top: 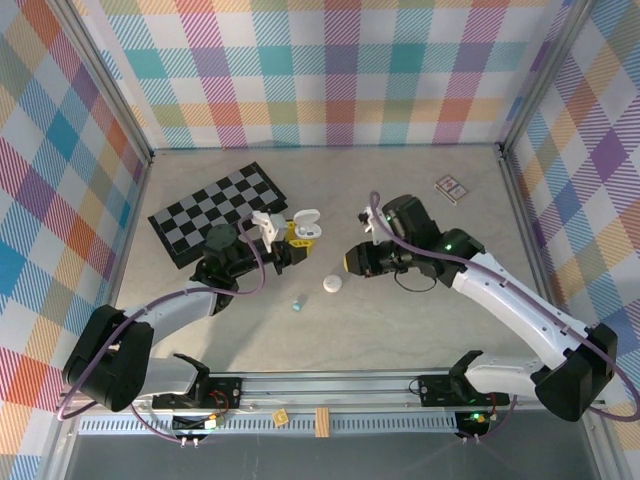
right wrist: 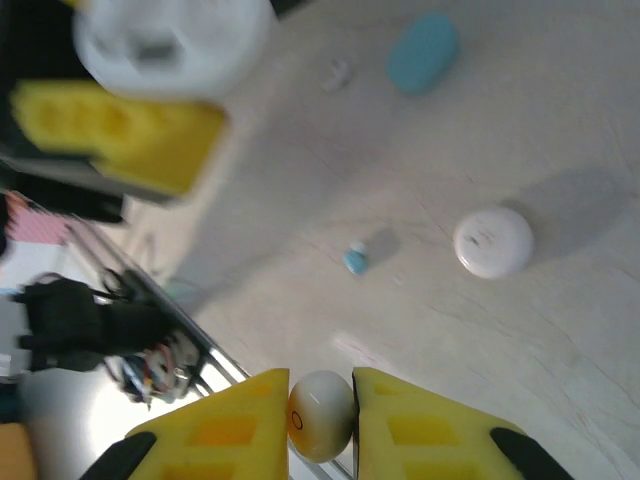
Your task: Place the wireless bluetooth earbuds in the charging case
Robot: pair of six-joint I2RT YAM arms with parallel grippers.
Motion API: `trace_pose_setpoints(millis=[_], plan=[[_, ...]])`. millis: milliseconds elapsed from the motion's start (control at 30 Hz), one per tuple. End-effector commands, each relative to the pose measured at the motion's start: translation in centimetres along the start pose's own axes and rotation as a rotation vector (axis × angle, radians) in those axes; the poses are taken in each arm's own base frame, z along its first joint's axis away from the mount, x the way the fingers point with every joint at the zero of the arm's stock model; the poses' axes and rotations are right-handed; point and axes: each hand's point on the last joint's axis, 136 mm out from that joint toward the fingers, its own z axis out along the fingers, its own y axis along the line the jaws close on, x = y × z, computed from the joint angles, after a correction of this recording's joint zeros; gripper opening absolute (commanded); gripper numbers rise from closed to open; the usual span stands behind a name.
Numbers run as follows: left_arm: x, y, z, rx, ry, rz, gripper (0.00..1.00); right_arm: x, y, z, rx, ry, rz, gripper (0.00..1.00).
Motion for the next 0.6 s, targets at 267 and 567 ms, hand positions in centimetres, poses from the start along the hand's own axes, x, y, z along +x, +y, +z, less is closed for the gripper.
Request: trace_pose_setpoints(millis=[267, 567], plan=[[-2.2, -3.8, 1.9, 0.154, -0.033, 0.068, 0.33, -6.0, 5.4, -2.8, -0.270, -0.098, -0.103, 0.21], [-2.9, -4.0, 2.2, 0.177, -0.073, 0.055, 0.33, -6.6, 4.8, -1.5, -0.279, -0.088, -0.089, 0.21]])
